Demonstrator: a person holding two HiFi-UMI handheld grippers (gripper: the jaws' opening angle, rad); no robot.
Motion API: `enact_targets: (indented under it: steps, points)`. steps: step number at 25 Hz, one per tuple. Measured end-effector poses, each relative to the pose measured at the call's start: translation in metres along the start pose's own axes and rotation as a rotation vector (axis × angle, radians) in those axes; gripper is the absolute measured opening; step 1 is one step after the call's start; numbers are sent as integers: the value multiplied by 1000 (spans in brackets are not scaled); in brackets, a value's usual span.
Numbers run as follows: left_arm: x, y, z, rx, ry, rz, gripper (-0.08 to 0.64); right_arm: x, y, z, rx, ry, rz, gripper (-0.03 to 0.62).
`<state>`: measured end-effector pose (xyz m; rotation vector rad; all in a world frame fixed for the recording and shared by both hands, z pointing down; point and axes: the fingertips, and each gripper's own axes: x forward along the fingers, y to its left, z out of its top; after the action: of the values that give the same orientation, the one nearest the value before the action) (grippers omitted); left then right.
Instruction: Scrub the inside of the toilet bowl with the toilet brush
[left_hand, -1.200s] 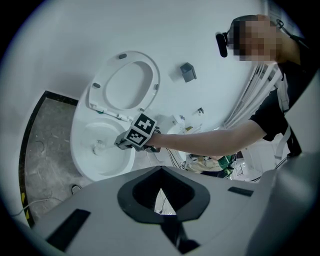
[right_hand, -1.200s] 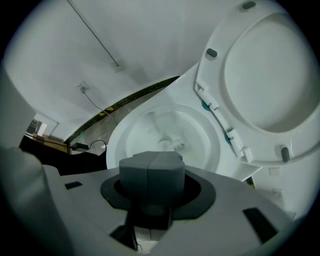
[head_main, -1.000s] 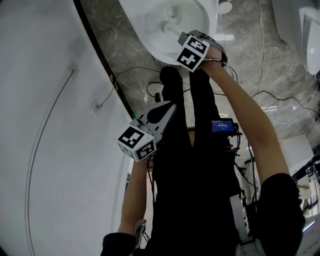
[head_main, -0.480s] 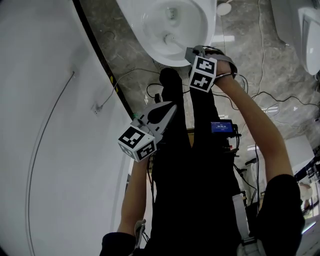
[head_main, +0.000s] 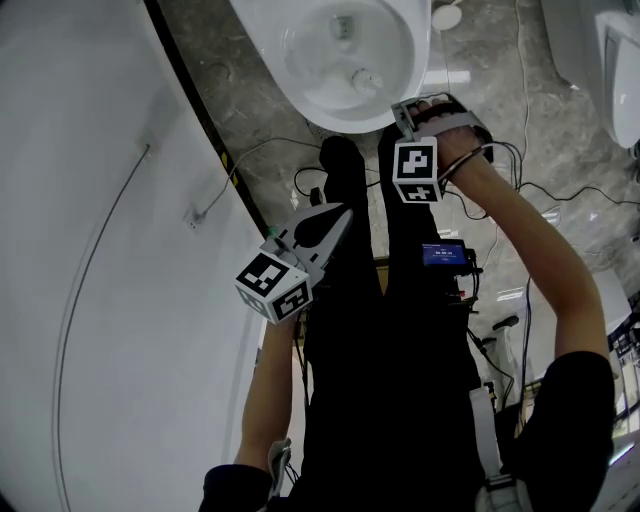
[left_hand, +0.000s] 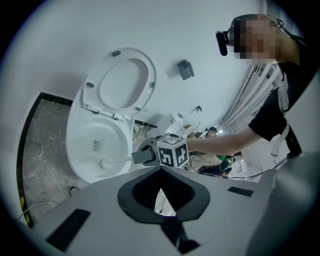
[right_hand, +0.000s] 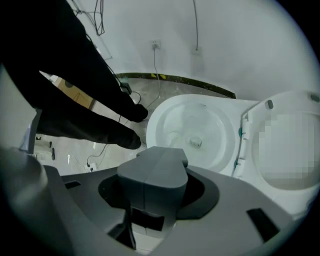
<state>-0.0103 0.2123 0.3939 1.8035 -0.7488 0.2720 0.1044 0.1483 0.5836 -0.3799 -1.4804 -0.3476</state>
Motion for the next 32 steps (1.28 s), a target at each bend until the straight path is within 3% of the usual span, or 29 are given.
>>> enact_targets:
  steps: [7, 14, 21, 25, 28, 32]
  points:
    - [1, 1, 0, -2, 1, 1, 8, 12, 2, -6, -97, 63, -47, 207]
    - [-1, 4, -1, -7, 3, 7, 9, 31, -15, -14, -130, 85, -75, 209]
    - [-3, 8, -1, -10, 5, 15, 9, 53, -36, -19, -229, 134, -116, 213]
    - [-5, 9, -1, -14, 6, 17, 8, 66, -52, -47, -266, 259, -134, 225]
    - [-5, 10, -3, -16, 11, 20, 8, 68, -62, -57, -256, 230, -120, 224]
    - [-5, 9, -5, -13, 15, 23, 9, 65, -66, -55, -406, 231, -154, 224]
